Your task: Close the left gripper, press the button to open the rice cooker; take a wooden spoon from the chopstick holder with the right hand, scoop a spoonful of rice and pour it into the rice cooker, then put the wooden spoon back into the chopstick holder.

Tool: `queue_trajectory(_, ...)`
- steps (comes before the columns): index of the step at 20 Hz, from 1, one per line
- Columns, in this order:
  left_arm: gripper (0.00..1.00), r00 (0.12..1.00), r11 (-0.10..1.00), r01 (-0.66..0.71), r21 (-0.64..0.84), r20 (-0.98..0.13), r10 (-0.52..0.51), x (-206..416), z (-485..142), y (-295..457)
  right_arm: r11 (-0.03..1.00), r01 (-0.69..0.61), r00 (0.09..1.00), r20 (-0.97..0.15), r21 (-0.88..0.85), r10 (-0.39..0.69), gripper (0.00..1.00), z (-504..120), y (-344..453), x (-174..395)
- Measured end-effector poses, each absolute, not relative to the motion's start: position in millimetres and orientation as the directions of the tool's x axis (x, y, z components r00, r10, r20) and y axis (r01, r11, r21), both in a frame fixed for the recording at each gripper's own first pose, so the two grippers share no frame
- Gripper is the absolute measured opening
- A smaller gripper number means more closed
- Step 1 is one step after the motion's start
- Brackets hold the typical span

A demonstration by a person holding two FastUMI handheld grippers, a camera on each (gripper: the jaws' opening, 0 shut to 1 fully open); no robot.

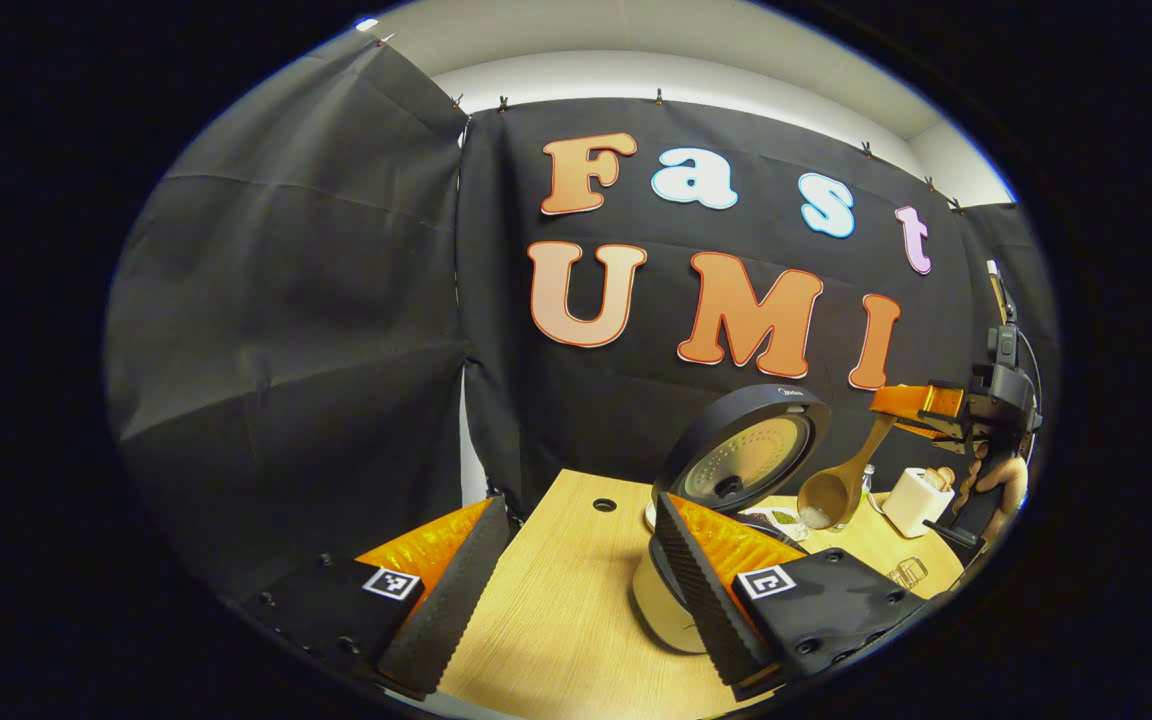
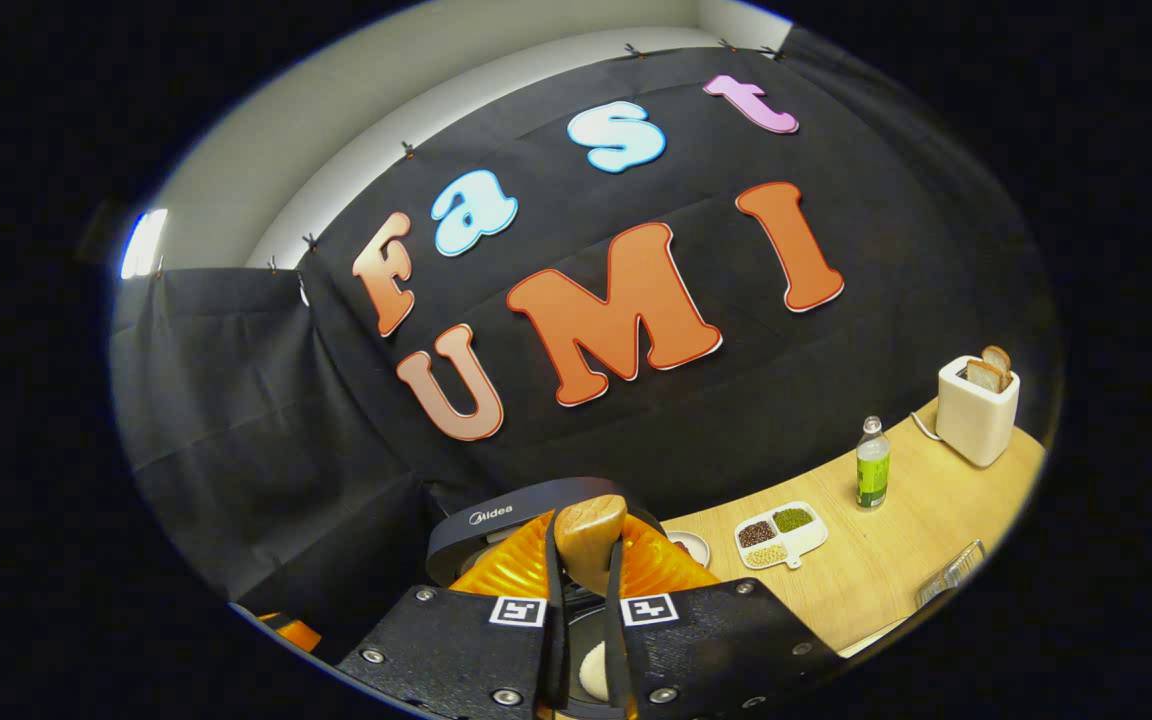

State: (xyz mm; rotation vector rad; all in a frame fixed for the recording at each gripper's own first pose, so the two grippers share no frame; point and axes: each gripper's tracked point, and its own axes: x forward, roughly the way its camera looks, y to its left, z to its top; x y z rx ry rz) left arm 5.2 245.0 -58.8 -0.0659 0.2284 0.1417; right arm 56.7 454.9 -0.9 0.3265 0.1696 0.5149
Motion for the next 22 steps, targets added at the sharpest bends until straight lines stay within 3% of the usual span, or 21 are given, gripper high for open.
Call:
queue_trajectory(9, 0.99, 0.962, 0.987, -0.155, -0.042, -0.234, 0.141, 1, -61, 247, 0.809, -0.561, 0.817, -0.039, 0.176, 0.576, 0.13, 4, 482, 39)
queue_trajectory(22, 0.98, 0.968, 0.987, -0.152, -0.045, -0.210, 0.139, -2, -47, 237, 0.811, -0.532, 0.831, -0.037, 0.244, 0.556, 0.13, 9, 434, 38)
